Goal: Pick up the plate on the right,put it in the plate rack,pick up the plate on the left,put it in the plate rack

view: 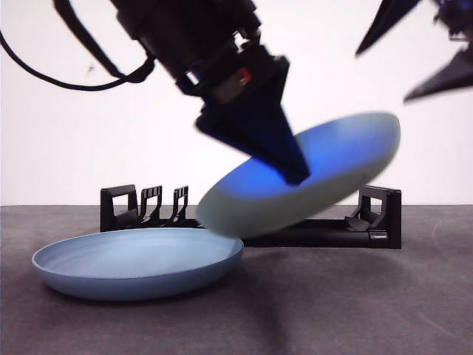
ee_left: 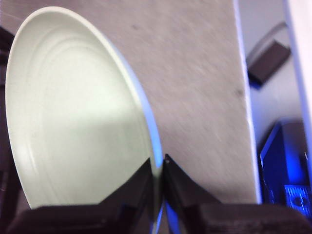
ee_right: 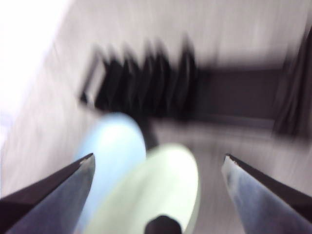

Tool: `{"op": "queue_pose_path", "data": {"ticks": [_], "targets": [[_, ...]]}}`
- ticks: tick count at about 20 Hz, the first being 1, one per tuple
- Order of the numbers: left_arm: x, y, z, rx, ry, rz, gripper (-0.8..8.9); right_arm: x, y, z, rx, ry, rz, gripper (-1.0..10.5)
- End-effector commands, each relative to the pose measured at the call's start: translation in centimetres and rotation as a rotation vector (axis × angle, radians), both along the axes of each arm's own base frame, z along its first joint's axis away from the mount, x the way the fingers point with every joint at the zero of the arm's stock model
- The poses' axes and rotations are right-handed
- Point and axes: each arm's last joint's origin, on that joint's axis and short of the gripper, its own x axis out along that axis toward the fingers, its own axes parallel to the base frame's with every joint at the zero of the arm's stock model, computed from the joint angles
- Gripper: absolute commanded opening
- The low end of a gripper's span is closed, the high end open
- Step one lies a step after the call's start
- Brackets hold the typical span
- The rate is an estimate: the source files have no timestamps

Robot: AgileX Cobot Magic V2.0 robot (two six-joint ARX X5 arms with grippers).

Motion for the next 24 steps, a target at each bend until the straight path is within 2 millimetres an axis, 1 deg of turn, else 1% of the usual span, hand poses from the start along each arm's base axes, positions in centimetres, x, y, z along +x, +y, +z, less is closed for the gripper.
{"op": "queue_pose_path", "data": {"ticks": [1, 3, 5, 7, 8, 10, 13, 16, 20, 24], "targets": [[1.5, -0.1, 1.1, -0.142, 0.036, 0.135, -0.09, -1.1, -0.6, 2.0, -0.018, -0.118, -0.099, 4.4], [2.9, 0.1, 2.8, -0.237, 0.062, 0.225, -0.09, -2.3, -1.0, 3.2, -0.055, -0.194, -0.188, 4.4], [4.4, 0.3, 5.2, -0.344, 0.084, 0.292, -0.09, -3.3, -1.4, 4.1, -0.097, -0.251, -0.271, 4.4], [6.0, 0.9, 7.8, -0.475, 0.145, 0.295, -0.09, -4.0, -1.6, 4.6, -0.124, -0.287, -0.309, 4.4], [6.9, 1.4, 8.9, -0.575, 0.204, 0.281, -0.09, -4.1, -1.7, 4.7, -0.128, -0.293, -0.307, 4.4], [8.0, 2.2, 9.8, -0.707, 0.280, 0.278, -0.09, -4.2, -1.7, 4.6, -0.132, -0.287, -0.305, 4.4], [9.8, 3.9, 10.4, -0.811, 0.295, 0.344, -0.09, -4.3, -1.7, 4.4, -0.145, -0.264, -0.299, 4.4], [11.1, 5.5, 10.5, -0.833, 0.277, 0.409, -0.09, -4.3, -1.7, 4.3, -0.157, -0.253, -0.293, 4.4], [13.2, 8.6, 10.5, -0.865, 0.259, 0.523, -0.09, -4.4, -1.7, 4.1, -0.165, -0.238, -0.290, 4.4], [14.5, 11.0, 10.5, -0.886, 0.251, 0.584, -0.09, -4.4, -1.7, 4.1, -0.167, -0.236, -0.289, 4.4]]}}
